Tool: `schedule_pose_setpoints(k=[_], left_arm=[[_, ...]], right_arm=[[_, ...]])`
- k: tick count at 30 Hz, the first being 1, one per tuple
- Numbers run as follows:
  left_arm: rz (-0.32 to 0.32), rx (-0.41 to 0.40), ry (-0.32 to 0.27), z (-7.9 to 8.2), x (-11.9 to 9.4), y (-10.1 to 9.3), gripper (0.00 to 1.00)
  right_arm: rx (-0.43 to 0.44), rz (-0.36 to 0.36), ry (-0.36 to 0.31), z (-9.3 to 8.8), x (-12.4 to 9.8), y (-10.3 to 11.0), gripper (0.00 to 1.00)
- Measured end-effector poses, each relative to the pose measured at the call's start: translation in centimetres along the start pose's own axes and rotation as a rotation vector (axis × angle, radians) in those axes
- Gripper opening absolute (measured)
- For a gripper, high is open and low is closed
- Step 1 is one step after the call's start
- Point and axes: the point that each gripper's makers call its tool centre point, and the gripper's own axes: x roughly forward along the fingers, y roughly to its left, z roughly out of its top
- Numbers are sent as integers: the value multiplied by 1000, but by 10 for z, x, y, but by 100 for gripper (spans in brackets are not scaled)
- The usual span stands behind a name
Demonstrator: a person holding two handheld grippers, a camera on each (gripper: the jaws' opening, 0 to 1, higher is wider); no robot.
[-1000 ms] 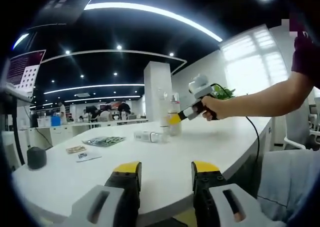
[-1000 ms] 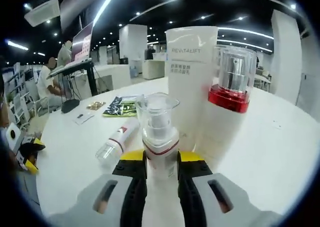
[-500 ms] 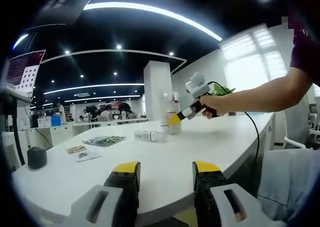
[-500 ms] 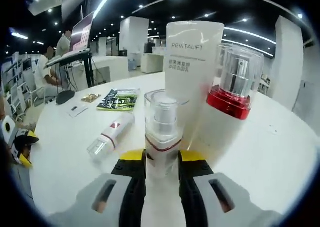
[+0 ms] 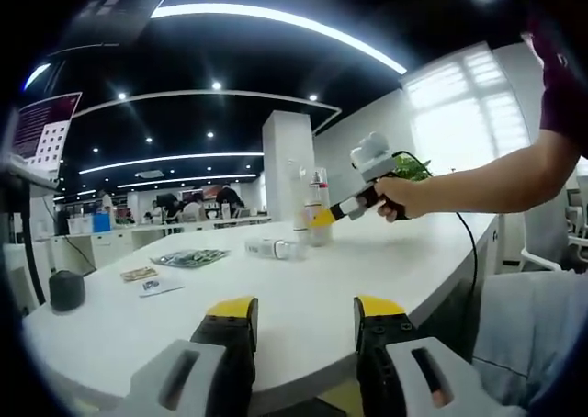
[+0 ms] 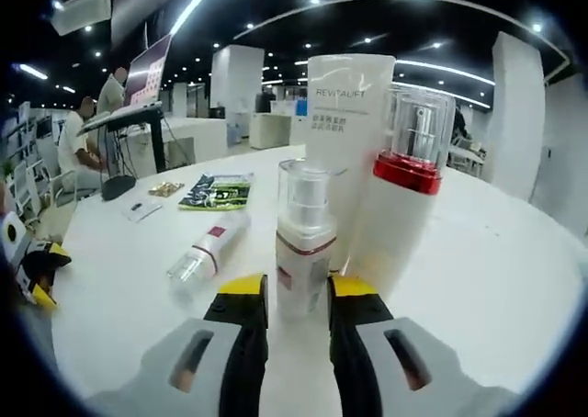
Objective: Arrange the skincare products in the storage area until every visible bottle or jar stands upright without overlapping.
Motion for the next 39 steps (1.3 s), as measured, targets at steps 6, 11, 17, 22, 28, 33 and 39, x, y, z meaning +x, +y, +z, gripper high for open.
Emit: schedule_pose_setpoints(k=[6, 11, 17, 22, 28, 33, 39], left_arm=[[0, 3, 2, 0, 0, 0, 43], [-1, 5, 4, -1, 0, 0, 43], [-1, 7, 7, -1, 0, 1, 43], [-2, 7, 7, -1, 0, 1, 43], [-2, 5, 8, -2, 0, 1, 43], [-2, 6, 10, -2, 0, 1, 43], [-1, 1, 7, -2, 0, 1, 42]], right_arm=[[0, 7, -7, 4, 5, 1, 20], [4, 21, 7, 2, 13, 1, 20], [-2, 22, 5, 1, 12, 0, 25], [5, 0, -22, 3, 1, -5, 22], [-6, -11, -28, 5, 0, -7, 19], [13, -17, -33, 3, -3, -7, 20], [49, -18, -142, 4, -16, 30, 17]])
